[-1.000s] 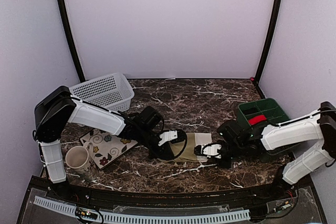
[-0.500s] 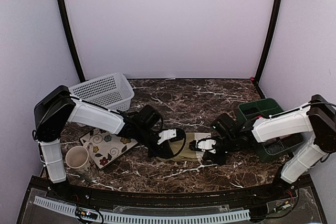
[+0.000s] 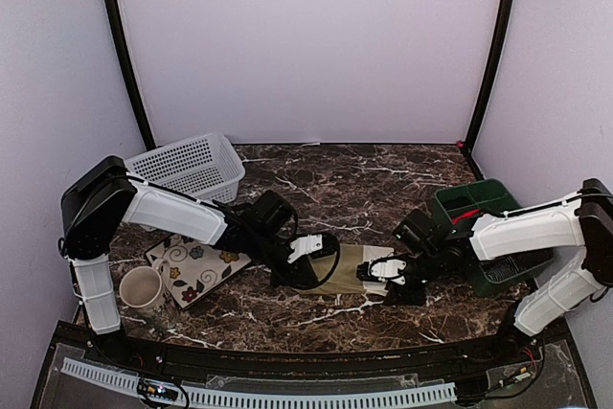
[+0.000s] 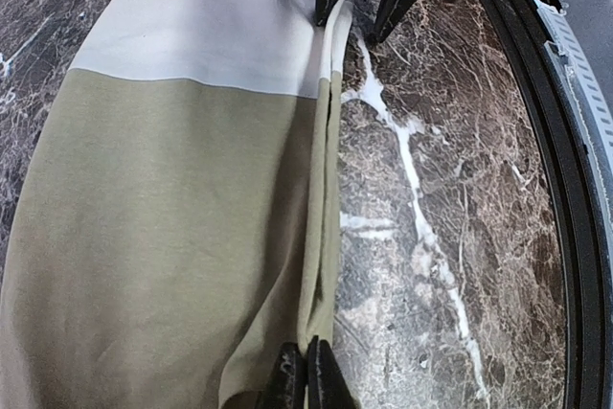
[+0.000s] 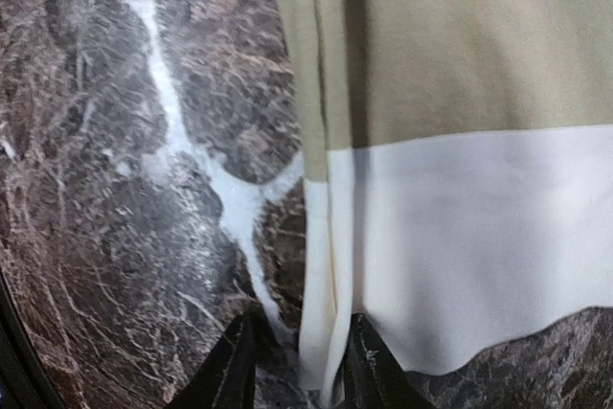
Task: Roll the underwear
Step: Pick up the underwear from the center of the board, then fold the underwear at the center of the board, then rotate the underwear at the center of the board, then smooth out the underwear at the center of the board.
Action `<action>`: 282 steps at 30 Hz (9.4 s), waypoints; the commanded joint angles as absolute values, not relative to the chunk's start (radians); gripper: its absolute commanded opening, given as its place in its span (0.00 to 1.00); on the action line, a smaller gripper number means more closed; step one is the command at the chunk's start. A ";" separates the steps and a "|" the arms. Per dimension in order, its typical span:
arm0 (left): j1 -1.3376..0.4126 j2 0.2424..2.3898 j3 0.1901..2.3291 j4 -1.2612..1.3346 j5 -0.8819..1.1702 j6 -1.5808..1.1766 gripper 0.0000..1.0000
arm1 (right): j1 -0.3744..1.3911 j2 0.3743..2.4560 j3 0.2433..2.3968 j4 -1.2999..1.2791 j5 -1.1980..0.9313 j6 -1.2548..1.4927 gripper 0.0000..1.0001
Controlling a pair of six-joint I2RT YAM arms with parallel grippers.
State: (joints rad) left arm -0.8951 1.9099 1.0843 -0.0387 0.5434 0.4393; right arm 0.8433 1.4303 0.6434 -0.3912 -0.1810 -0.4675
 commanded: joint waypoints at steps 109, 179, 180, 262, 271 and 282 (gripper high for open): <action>-0.828 1.685 1.058 -0.344 0.287 0.111 0.38 | 0.496 1.940 1.353 -0.736 -0.383 -0.037 0.47; -0.684 1.826 1.296 -0.374 0.115 0.024 0.42 | 0.563 1.736 0.861 -0.349 -0.632 0.477 0.00; -0.684 1.816 1.286 -0.373 0.115 0.023 0.43 | 0.579 1.724 0.841 -0.320 -0.634 0.512 0.00; -0.840 1.368 0.779 0.128 0.132 0.024 0.99 | 0.774 1.821 1.094 0.043 -0.677 0.584 0.75; -0.839 1.420 0.814 0.169 0.096 0.037 0.99 | 0.761 2.068 1.361 -0.029 -0.707 0.606 0.71; -0.839 1.433 0.817 0.151 0.090 0.064 0.99 | 0.656 2.092 1.212 0.042 -0.829 0.608 0.69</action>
